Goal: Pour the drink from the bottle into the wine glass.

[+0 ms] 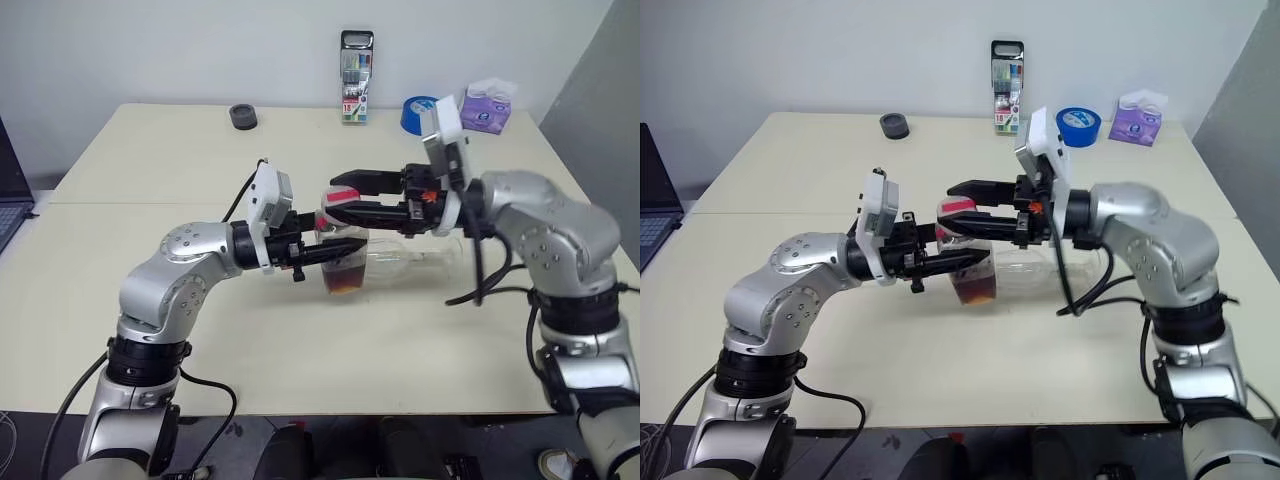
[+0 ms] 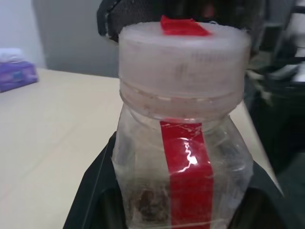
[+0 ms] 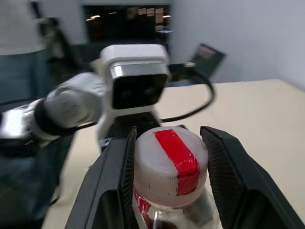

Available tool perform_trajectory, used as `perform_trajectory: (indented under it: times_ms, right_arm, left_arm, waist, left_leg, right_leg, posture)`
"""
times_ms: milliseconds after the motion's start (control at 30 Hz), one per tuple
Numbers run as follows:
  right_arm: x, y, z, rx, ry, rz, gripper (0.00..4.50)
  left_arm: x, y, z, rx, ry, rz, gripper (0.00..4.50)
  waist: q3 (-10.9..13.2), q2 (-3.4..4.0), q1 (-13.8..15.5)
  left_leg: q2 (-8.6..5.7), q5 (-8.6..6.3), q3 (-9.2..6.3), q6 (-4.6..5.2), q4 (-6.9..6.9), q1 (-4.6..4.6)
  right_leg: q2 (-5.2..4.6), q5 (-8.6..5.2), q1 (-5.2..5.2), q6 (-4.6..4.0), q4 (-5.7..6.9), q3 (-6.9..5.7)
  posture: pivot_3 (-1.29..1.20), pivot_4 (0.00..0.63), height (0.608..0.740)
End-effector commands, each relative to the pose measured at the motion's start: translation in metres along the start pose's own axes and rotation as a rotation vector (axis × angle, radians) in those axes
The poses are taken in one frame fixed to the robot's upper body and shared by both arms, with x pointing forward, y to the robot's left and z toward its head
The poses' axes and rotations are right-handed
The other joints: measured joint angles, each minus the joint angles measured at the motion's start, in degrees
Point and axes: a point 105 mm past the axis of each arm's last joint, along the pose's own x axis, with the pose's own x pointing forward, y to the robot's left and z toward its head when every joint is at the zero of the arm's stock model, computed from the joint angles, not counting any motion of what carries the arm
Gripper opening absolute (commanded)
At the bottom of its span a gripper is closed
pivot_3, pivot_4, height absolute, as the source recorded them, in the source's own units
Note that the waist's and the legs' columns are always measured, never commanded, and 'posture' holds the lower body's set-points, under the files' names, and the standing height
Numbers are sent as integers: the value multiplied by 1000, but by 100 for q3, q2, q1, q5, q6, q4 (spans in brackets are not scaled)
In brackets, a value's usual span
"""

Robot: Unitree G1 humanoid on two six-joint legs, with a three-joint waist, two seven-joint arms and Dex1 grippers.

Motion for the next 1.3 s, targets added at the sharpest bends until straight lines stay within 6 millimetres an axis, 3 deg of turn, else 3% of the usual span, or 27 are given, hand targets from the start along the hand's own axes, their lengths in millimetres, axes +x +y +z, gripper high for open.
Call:
perform_trajectory:
  times_ms: [33,67,200,333,500,633,800,1033,1133,1300]
  right_arm:
    - [0,-8,-4,-44,56,41,1786]
    - [-1,-10,-3,-43,58,41,1786]
    - [-19,-12,0,-8,72,3,3127]
    - [-33,3,0,27,91,-26,4486]
    - [-26,12,7,25,8,-206,4486]
    - [-10,6,3,14,-37,-378,4486]
    - [6,14,-3,29,-62,-409,4486]
    - [5,10,0,37,-81,-432,4486]
    - [3,9,0,42,-86,-436,3936]
    - [4,7,0,43,-91,-436,2239]
  left_arm:
    - [5,-25,23,54,-58,-158,1821]
    - [5,-22,24,60,-53,-151,1821]
    - [0,-8,23,81,-33,-76,1821]
    - [-5,2,20,79,-38,-2,1821]
    - [-6,9,11,82,-35,81,1821]
    - [-2,11,8,83,-42,99,1821]
    - [1,13,7,86,-44,99,1821]
    - [1,14,8,91,-39,87,1821]
    - [3,13,8,91,-44,87,1821]
    - [3,11,8,88,-44,86,1821]
  waist:
    - [0,0,4]
    - [0,0,9]
    - [0,0,43]
    - [1,-1,80]
    - [1,0,11]
    - [1,0,10]
    - [1,0,22]
    - [1,0,21]
    - [1,0,21]
    - [1,0,20]
  left_leg:
    - [0,0,0,0,1,1]
    - [0,0,-1,0,1,0]
    - [-1,1,-2,-2,4,-8]
    - [-3,4,-7,-8,5,-15]
    - [0,4,-6,-7,-2,-11]
    - [-1,4,-4,-7,3,-6]
    - [-3,8,-3,-15,5,-8]
    - [-3,7,-3,-12,5,-6]
    - [-3,6,-2,-10,4,-7]
    - [-3,4,-2,-7,4,-6]
  right_leg:
    - [0,0,0,0,2,1]
    - [0,0,0,0,2,0]
    - [-4,0,0,0,-4,-3]
    - [-10,0,2,0,-21,-8]
    - [-8,0,1,0,-12,-6]
    - [-8,0,-1,0,5,-3]
    - [-8,0,-1,0,3,-3]
    - [-7,0,-1,0,3,-3]
    - [-6,0,-1,0,2,-3]
    - [-6,0,-1,0,2,-2]
  posture:
    - [0,150,740]
    - [0,150,740]
    - [0,150,740]
    - [0,150,740]
    - [0,150,740]
    - [0,150,740]
    - [0,150,740]
    - [0,150,740]
    - [0,150,740]
    - [0,150,740]
